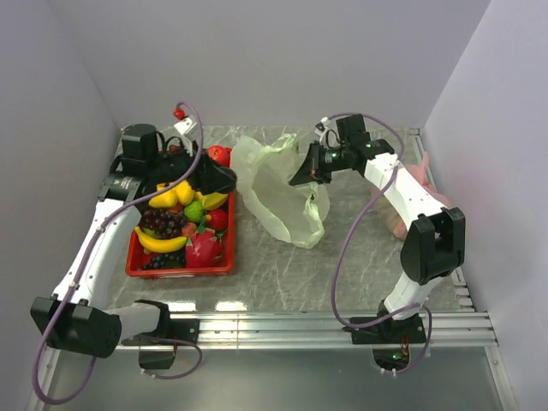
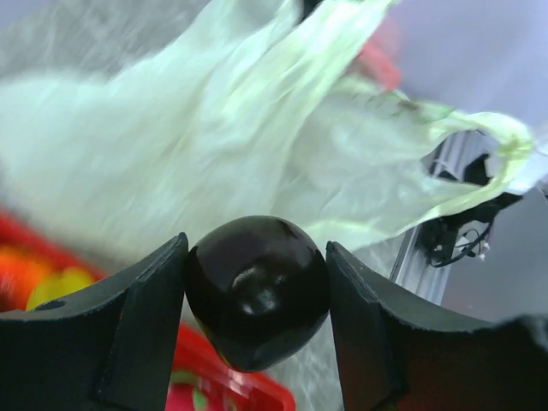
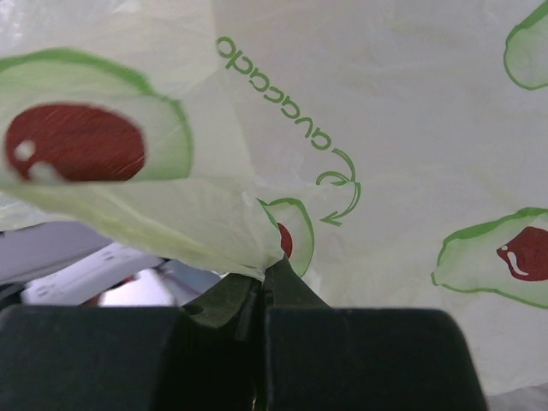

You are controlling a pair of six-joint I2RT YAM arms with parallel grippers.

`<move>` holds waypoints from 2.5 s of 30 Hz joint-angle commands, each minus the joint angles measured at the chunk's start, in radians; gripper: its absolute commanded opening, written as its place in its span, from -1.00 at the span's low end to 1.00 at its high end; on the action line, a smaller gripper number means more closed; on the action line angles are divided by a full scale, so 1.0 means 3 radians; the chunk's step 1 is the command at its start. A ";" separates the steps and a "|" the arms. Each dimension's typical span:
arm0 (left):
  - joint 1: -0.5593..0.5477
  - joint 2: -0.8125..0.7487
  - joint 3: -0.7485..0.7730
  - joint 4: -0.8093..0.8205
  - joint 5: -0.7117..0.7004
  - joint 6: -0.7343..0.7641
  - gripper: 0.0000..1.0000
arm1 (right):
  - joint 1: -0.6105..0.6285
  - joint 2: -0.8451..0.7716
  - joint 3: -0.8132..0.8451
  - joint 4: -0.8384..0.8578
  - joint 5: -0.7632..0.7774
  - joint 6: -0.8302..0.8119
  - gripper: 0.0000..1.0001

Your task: Place the fake fruits into the plastic bag and tie a complex knot

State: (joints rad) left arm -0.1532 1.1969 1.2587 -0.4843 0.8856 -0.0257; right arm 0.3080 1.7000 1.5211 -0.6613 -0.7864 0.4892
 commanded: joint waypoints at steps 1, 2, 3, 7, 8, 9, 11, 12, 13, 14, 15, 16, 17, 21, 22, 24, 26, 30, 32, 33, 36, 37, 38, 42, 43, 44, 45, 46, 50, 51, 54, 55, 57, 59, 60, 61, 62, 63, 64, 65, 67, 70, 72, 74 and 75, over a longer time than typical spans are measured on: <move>-0.0327 0.0055 0.0222 0.0616 0.0208 -0.0308 0.02 | 0.0011 -0.0017 -0.0151 0.0439 -0.0624 0.0602 -1.00; -0.0409 0.0060 0.0232 0.0653 0.0162 -0.0298 0.01 | 0.0016 0.0014 -0.0197 0.0491 -0.0691 0.0695 -1.00; -0.0567 0.0080 0.0273 0.0683 0.0071 -0.0282 0.01 | 0.0011 0.0024 -0.0213 0.0547 -0.0743 0.0782 -1.00; -0.0849 0.0162 0.0406 0.0801 -0.0103 -0.0241 0.01 | 0.0001 0.0019 -0.0330 0.0675 -0.0753 0.1124 -1.00; -0.0885 0.0198 0.0437 0.0776 -0.0114 -0.0221 0.01 | -0.0004 -0.0026 -0.0452 0.0726 -0.0769 0.1211 -1.00; -0.0941 0.0244 0.0472 0.0776 -0.0109 -0.0206 0.02 | -0.0035 -0.0062 -0.0524 0.0782 -0.0769 0.1303 -1.00; -0.1028 0.0265 0.0478 0.0801 -0.0083 -0.0155 0.02 | -0.0081 -0.0169 -0.0733 0.0900 -0.0748 0.1579 -1.00; -0.1059 0.0275 0.0478 0.0806 -0.0083 -0.0134 0.02 | -0.0147 -0.0195 -0.0795 0.0916 -0.0738 0.1646 -1.00; -0.1110 0.0275 0.0493 0.0796 -0.0089 -0.0068 0.03 | -0.0178 -0.0231 -0.0877 0.0931 -0.0728 0.1708 -1.00; -0.1217 0.0290 0.0544 0.0715 -0.0078 -0.0012 0.03 | -0.0218 -0.0231 -0.0888 0.0896 -0.0692 0.1698 -1.00; -0.1284 0.0300 0.0585 0.0659 -0.0078 0.0049 0.04 | -0.0275 -0.0226 -0.0878 0.0840 -0.0565 0.1668 -1.00; -0.1345 0.0305 0.0611 0.0613 -0.0094 0.0253 0.04 | -0.0306 -0.0196 -0.0817 0.0692 -0.0478 0.1561 -1.00; -0.1457 0.0311 0.0626 0.0582 -0.0144 0.0290 0.04 | -0.0331 -0.0180 -0.0791 0.0655 -0.0422 0.1540 -1.00; -0.1611 0.0346 0.0469 0.0703 -0.0282 0.0367 0.07 | -0.0388 -0.0150 -0.0729 0.0645 -0.0406 0.1540 -1.00; -0.1637 0.0352 0.0417 0.0780 -0.0303 0.0392 0.08 | -0.0388 -0.0160 -0.0729 0.0655 -0.0401 0.1550 -1.00; -0.1779 0.0382 0.0238 0.0954 -0.0425 0.0489 0.08 | -0.0393 -0.0190 -0.0775 0.0691 -0.0380 0.1580 -1.00; -0.1846 0.0438 0.0146 0.1102 -0.0518 0.0546 0.08 | -0.0383 -0.0191 -0.0785 0.0696 -0.0360 0.1580 -1.00; -0.2005 0.0581 -0.0084 0.1526 -0.1058 0.0562 0.05 | -0.0382 -0.0150 -0.0831 0.0747 -0.0406 0.1662 -1.00; -0.2036 0.0719 -0.0151 0.1828 -0.1177 0.0505 0.05 | -0.0377 -0.0134 -0.0826 0.0742 -0.0390 0.1657 -1.00; -0.2051 0.0786 -0.0136 0.1880 -0.1238 0.0460 0.05 | -0.0382 -0.0134 -0.0826 0.0742 -0.0390 0.1647 -1.00; -0.2066 0.1051 -0.0039 0.2049 -0.1433 0.0377 0.08 | -0.0372 -0.0129 -0.0862 0.0762 -0.0401 0.1672 -1.00; -0.2077 0.1113 0.0012 0.2069 -0.1524 0.0377 0.08 | -0.0367 -0.0124 -0.0872 0.0767 -0.0401 0.1682 -1.00; -0.2072 0.1240 0.0053 0.2034 -0.1566 0.0392 0.10 | -0.0367 -0.0114 -0.0878 0.0767 -0.0401 0.1678 -1.00; -0.2072 0.1451 0.0135 0.1804 -0.1816 0.0586 0.45 | -0.0377 -0.0063 -0.0847 0.0737 -0.0355 0.1627 -1.00; -0.2077 0.1436 0.0090 0.1798 -0.1857 0.0612 0.57 | -0.0382 -0.0042 -0.0822 0.0701 -0.0339 0.1606 -1.00; -0.2067 0.1410 0.0064 0.1793 -0.1868 0.0653 0.98 | -0.0372 -0.0037 -0.0816 0.0701 -0.0334 0.1606 -1.00; -0.2061 0.1364 0.0044 0.1748 -0.1807 0.0694 0.99 | -0.0377 -0.0027 -0.0831 0.0726 -0.0364 0.1621 -1.00; -0.2051 0.1263 -0.0002 0.1737 -0.1731 0.0720 0.99 | -0.0382 -0.0017 -0.0837 0.0737 -0.0370 0.1626 -1.00; -0.1964 0.1012 -0.0079 0.1538 -0.1058 0.0877 0.99 | -0.0382 0.0024 -0.0847 0.0752 -0.0395 0.1642 -1.00; -0.1944 0.0971 -0.0090 0.1467 -0.0954 0.0964 0.99 | -0.0377 0.0039 -0.0837 0.0737 -0.0390 0.1626 -1.00; -0.1898 0.0848 -0.0095 0.1002 -0.0596 0.1526 0.99 | -0.0377 0.0055 -0.0831 0.0742 -0.0385 0.1621 -1.00; -0.1883 0.0822 -0.0085 0.0743 -0.0534 0.1669 0.99 | -0.0377 0.0065 -0.0832 0.0747 -0.0390 0.1626 -1.00; -0.1877 0.0817 -0.0059 0.0394 -0.0411 0.2272 0.99 | -0.0377 0.0075 -0.0826 0.0747 -0.0385 0.1611 -1.00; -0.1877 0.0807 -0.0120 0.0249 -0.0421 0.2666 0.99 | -0.0388 0.0086 -0.0826 0.0747 -0.0385 0.1601 -1.00; -0.1877 0.0807 -0.0181 0.0259 -0.0431 0.2779 0.99 | -0.0378 0.0081 -0.0826 0.0737 -0.0380 0.1596 -1.00; -0.1882 0.0827 -0.0197 0.0264 -0.0446 0.2912 0.99 | -0.0377 0.0086 -0.0826 0.0737 -0.0375 0.1596 -1.00; -0.1882 0.0847 -0.0207 0.0274 -0.0441 0.3187 0.99 | -0.0382 0.0086 -0.0826 0.0737 -0.0375 0.1591 -1.00; -0.1877 0.0873 -0.0212 0.0300 -0.0426 0.3306 0.99 | -0.0377 0.0081 -0.0831 0.0732 -0.0370 0.1580 -1.00; -0.1882 0.0929 -0.0212 0.0315 -0.0401 0.3429 0.99 | -0.0377 0.0086 -0.0837 0.0727 -0.0365 0.1575 -1.00; -0.1882 0.0970 -0.0202 0.0341 -0.0395 0.3653 0.99 | -0.0372 0.0081 -0.0837 0.0721 -0.0360 0.1560 -1.00; -0.1908 0.1112 -0.0136 0.0326 -0.0395 0.3889 0.99 | -0.0377 0.0080 -0.0852 0.0727 -0.0355 0.1550 -1.00; -0.1928 0.1327 -0.0034 0.0341 -0.0477 0.4273 0.99 | -0.0377 0.0070 -0.0852 0.0721 -0.0339 0.1529 -1.00; -0.1928 0.1440 0.0073 0.0225 -0.0523 0.4487 0.99 | -0.0377 0.0070 -0.0827 0.0691 -0.0304 0.1478 -1.00; -0.1923 0.1578 0.0100 0.0193 -0.0574 0.4707 0.99 | -0.0377 0.0060 -0.0811 0.0665 -0.0278 0.1412 -1.00; -0.1923 0.1604 0.0054 0.0294 -0.0605 0.4744 0.99 | -0.0377 0.0055 -0.0791 0.0635 -0.0268 0.1381 -1.00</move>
State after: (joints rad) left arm -0.7261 1.6566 1.2388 -0.3992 0.7071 1.2293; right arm 0.1921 1.7195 1.2610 -0.4591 -0.8787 0.9440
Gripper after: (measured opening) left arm 0.994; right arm 0.007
